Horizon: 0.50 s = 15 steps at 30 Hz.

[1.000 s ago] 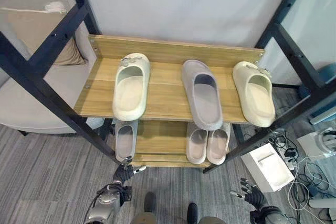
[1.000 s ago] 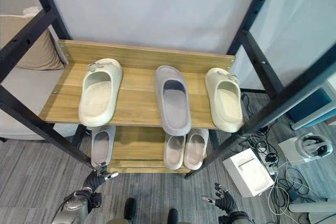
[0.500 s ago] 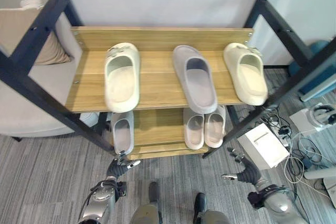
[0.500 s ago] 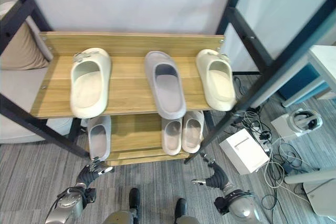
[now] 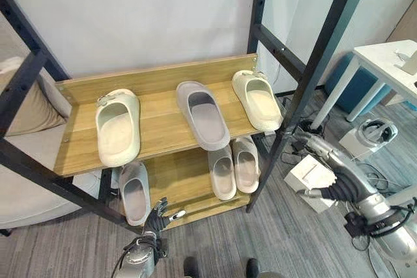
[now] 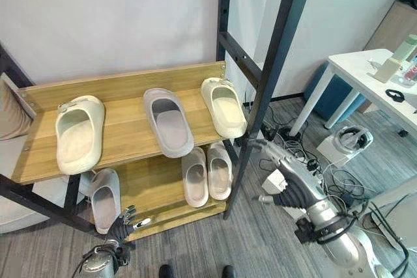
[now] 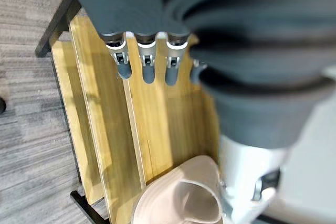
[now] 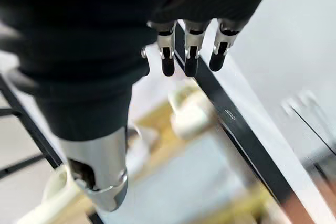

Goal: Arrange the slippers neatly on the shoe rack.

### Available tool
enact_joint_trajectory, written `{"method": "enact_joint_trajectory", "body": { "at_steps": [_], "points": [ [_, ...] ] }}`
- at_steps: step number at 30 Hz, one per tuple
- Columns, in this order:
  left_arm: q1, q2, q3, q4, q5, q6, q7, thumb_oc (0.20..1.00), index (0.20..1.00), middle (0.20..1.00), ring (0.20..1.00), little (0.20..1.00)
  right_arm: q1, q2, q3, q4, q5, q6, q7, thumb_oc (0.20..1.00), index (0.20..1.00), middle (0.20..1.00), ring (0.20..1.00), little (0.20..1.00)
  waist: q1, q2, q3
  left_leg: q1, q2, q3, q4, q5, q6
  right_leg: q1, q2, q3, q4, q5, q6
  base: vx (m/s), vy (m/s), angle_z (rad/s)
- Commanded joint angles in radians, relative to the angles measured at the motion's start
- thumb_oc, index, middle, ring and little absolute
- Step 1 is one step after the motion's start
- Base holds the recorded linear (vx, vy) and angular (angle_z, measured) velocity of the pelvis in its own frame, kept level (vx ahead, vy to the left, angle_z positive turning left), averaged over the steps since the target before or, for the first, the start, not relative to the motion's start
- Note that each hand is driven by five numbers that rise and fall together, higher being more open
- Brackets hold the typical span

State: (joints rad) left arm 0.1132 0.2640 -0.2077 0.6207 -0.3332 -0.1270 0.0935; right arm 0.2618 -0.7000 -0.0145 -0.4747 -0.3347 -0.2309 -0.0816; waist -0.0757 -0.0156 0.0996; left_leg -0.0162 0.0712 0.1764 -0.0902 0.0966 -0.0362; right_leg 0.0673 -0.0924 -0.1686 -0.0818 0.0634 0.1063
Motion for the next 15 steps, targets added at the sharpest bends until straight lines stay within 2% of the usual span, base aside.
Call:
{"method": "enact_joint_trajectory", "body": {
  "at_steps": [1, 4, 9, 11, 13, 15],
  "points": [
    [-0.090, 0.037, -0.013, 0.003, 0.012, -0.044, 0.018, 1.000, 1.000, 1.000, 1.000, 1.000, -0.096, 0.035, 0.036, 0.021, -0.073, -0.009, -0.124, 1.000, 1.000, 1.000, 1.000, 1.000, 0.038, -0.040, 0.024, 0.076, -0.012, -0.005, 0.003, -0.067, -0.006, -0.001, -0.028, -0.007, 0.050, -0.045, 0.055, 0.02, -0.003, 0.10],
    [-0.088, 0.035, -0.033, 0.003, 0.008, -0.036, 0.025, 1.000, 1.000, 1.000, 1.000, 1.000, -0.210, 0.056, 0.099, 0.074, -0.135, 0.029, -0.176, 1.000, 1.000, 1.000, 1.000, 1.000, 0.070, -0.043, 0.021, 0.071, -0.014, -0.022, 0.003, -0.069, -0.004, 0.008, -0.028, -0.019, 0.042, -0.043, 0.054, 0.03, -0.001, 0.06],
    [-0.091, 0.032, -0.040, 0.011, 0.006, -0.032, 0.027, 1.000, 1.000, 1.000, 1.000, 1.000, -0.279, 0.067, 0.138, 0.128, -0.169, 0.048, -0.210, 1.000, 1.000, 1.000, 1.000, 1.000, 0.092, -0.045, 0.019, 0.072, -0.020, -0.037, 0.003, -0.072, -0.002, 0.021, -0.030, -0.032, 0.036, -0.047, 0.053, 0.04, 0.015, 0.15],
    [-0.095, 0.030, -0.045, 0.024, 0.010, -0.030, 0.027, 1.000, 1.000, 1.000, 1.000, 1.000, -0.332, 0.080, 0.169, 0.165, -0.192, 0.062, -0.231, 1.000, 1.000, 1.000, 1.000, 1.000, 0.109, -0.046, 0.018, 0.073, -0.023, -0.047, 0.003, -0.075, -0.001, 0.030, -0.032, -0.042, 0.032, -0.050, 0.052, 0.05, 0.017, 0.20],
    [-0.100, 0.035, -0.060, 0.027, 0.012, -0.031, 0.037, 1.000, 1.000, 1.000, 1.000, 1.000, -0.440, 0.108, 0.221, 0.225, -0.215, 0.085, -0.271, 1.000, 1.000, 1.000, 1.000, 1.000, 0.145, -0.052, 0.011, 0.072, -0.028, -0.063, 0.003, -0.078, 0.001, 0.041, -0.035, -0.056, 0.023, -0.050, 0.053, 0.08, 0.028, 0.23],
    [-0.102, 0.037, -0.059, 0.026, 0.014, -0.030, 0.040, 1.000, 1.000, 1.000, 1.000, 1.000, -0.471, 0.115, 0.235, 0.240, -0.221, 0.088, -0.279, 1.000, 1.000, 1.000, 1.000, 1.000, 0.151, -0.053, 0.011, 0.072, -0.029, -0.065, 0.003, -0.079, 0.001, 0.043, -0.036, -0.059, 0.021, -0.050, 0.054, 0.04, 0.021, 0.14]
  ]
}}
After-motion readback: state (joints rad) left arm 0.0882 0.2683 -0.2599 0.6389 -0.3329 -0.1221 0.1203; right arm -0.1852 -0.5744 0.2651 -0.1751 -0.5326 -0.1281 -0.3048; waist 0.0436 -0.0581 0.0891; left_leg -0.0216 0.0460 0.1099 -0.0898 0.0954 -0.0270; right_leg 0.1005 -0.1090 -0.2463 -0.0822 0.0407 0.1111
